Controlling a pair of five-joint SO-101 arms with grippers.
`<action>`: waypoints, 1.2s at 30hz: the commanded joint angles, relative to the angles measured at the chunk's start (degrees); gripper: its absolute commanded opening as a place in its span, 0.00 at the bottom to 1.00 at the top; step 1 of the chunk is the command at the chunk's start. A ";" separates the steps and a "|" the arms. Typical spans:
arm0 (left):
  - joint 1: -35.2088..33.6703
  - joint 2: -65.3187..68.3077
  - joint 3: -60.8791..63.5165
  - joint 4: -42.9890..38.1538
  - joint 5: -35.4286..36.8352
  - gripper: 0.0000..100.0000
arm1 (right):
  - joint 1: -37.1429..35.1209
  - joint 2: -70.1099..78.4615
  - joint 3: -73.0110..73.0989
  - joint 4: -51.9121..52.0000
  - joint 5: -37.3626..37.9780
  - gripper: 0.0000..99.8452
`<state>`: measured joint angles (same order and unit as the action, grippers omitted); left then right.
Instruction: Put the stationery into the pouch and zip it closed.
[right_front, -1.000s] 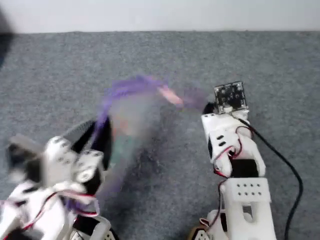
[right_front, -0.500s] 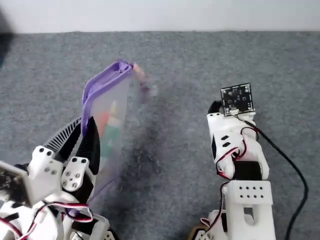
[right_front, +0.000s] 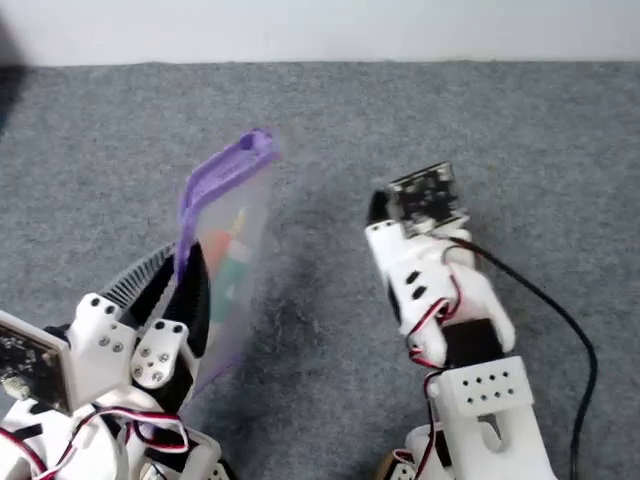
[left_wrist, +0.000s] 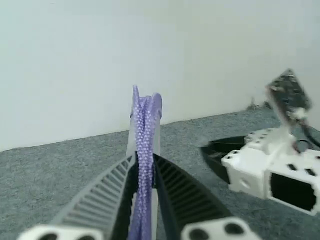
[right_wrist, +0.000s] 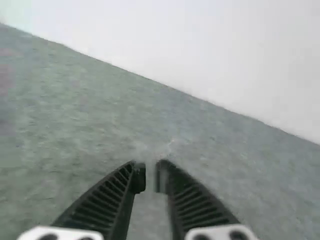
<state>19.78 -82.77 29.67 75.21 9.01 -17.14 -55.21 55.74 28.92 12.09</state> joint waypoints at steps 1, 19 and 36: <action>1.23 0.00 -0.40 0.26 0.18 0.01 | -4.88 -0.48 -3.43 -0.04 0.18 0.24; 1.67 0.09 1.98 0.35 0.00 0.01 | -14.46 16.57 -13.27 -9.80 -8.35 0.28; 3.34 0.09 2.07 0.26 0.09 0.01 | -18.42 15.87 -18.81 0.66 -10.73 0.28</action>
<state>22.42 -82.86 31.78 75.30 9.01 -33.67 -35.78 40.35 27.69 3.47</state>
